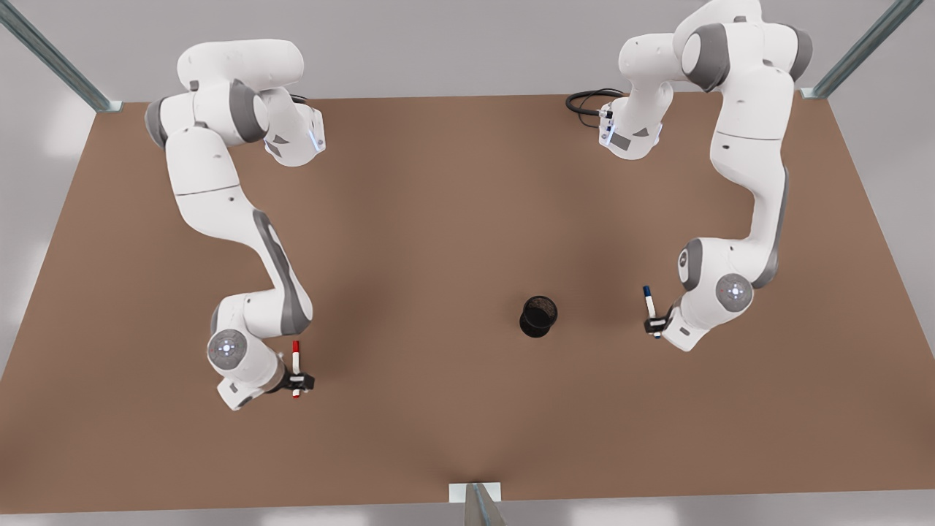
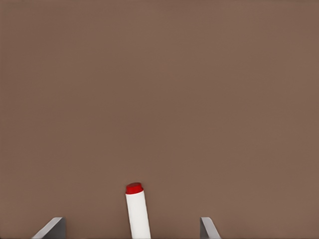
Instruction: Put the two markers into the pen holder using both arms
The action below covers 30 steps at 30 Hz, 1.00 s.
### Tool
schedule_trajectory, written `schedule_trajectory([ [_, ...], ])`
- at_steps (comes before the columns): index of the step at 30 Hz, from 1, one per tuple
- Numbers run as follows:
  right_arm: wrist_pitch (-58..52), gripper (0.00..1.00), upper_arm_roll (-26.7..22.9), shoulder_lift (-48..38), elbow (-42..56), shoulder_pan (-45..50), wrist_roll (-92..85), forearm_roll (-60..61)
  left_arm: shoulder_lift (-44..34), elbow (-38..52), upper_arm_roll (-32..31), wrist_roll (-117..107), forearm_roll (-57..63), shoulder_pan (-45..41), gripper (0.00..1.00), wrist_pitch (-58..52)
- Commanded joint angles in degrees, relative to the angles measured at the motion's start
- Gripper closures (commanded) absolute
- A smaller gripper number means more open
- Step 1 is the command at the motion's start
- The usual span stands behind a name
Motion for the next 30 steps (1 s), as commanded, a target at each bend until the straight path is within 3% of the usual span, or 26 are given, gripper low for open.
schedule_trajectory([
  [1,3.85,0.04,-0.02,0.57,0.03,0.02,1.25,0.09,0.55,-0.45,-0.05,-6.38,0.09,0.00,0.30,6.36],
  [5,3.67,0.22,0.07,1.53,0.12,0.11,1.25,0.00,1.08,-0.71,-0.05,-5.85,0.44,-0.09,0.39,6.36],
  [8,3.76,0.24,0.16,1.97,0.21,0.20,1.25,0.00,1.87,-0.54,-0.05,-5.85,0.44,-0.18,0.41,6.45],
  [12,3.85,0.36,0.16,2.24,0.21,0.11,1.25,0.09,3.10,-0.19,-0.05,-5.94,0.44,0.00,0.42,6.45],
  [16,4.02,0.43,0.16,2.41,0.12,0.11,1.34,0.26,3.37,-0.19,-0.05,-5.85,0.53,0.17,0.53,6.45],
  [23,4.02,0.53,0.16,2.41,0.03,0.11,1.43,0.35,4.25,-0.19,0.04,-5.85,0.53,0.00,0.59,6.89],
  [28,3.94,0.71,0.16,2.41,0.03,0.11,1.34,0.35,4.33,-0.27,0.04,-5.76,0.70,0.00,0.59,6.89],
  [30,3.94,0.73,0.16,2.41,0.03,0.11,1.34,0.35,4.33,-0.27,0.04,-5.59,0.70,0.00,0.63,6.89],
])
